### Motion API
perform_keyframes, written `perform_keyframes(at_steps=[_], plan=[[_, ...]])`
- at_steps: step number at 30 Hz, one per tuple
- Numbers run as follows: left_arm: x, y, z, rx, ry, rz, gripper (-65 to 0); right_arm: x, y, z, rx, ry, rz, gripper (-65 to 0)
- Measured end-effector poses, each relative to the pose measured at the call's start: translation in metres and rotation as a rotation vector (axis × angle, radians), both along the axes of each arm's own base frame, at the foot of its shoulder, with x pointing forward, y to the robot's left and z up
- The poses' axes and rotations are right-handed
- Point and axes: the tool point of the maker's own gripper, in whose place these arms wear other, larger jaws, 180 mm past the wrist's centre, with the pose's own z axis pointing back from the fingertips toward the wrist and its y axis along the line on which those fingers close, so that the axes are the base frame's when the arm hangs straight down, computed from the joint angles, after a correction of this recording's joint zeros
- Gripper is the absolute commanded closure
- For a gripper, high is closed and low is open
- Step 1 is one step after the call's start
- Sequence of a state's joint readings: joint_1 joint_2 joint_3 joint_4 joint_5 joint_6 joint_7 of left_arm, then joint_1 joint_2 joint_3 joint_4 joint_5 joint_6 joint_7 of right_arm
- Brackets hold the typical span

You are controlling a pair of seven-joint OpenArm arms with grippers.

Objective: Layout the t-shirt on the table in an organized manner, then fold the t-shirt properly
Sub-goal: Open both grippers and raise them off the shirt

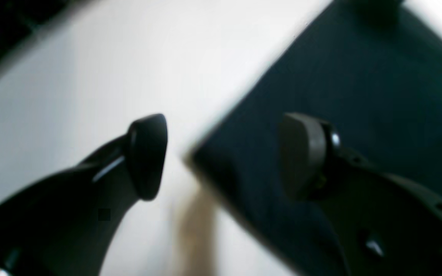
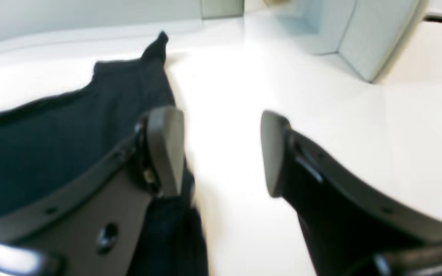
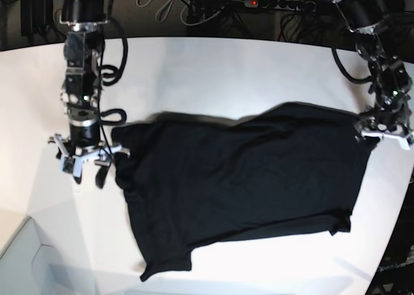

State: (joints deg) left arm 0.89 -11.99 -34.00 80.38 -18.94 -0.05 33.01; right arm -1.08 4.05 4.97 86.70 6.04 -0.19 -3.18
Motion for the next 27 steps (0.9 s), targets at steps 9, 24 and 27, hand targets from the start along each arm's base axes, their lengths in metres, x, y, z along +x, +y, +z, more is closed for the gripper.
perform_keyframes(at_steps=[9, 24, 27], plan=[[-0.017, 0.006, -0.037, -0.022, 0.075, 0.028, -43.8, -0.062, 0.015, -0.022, 0.019, 0.077, 0.014, -32.9], [0.011, 0.012, -0.051, -0.072, 0.05, 0.074, -5.4, -0.105, 0.042, -0.094, 0.024, 0.288, 0.105, -33.1], [0.013, 0.01, -0.052, -0.083, 0.046, 0.074, -1.1, -0.103, 0.037, -0.109, 0.009, 0.328, 0.112, -33.1]])
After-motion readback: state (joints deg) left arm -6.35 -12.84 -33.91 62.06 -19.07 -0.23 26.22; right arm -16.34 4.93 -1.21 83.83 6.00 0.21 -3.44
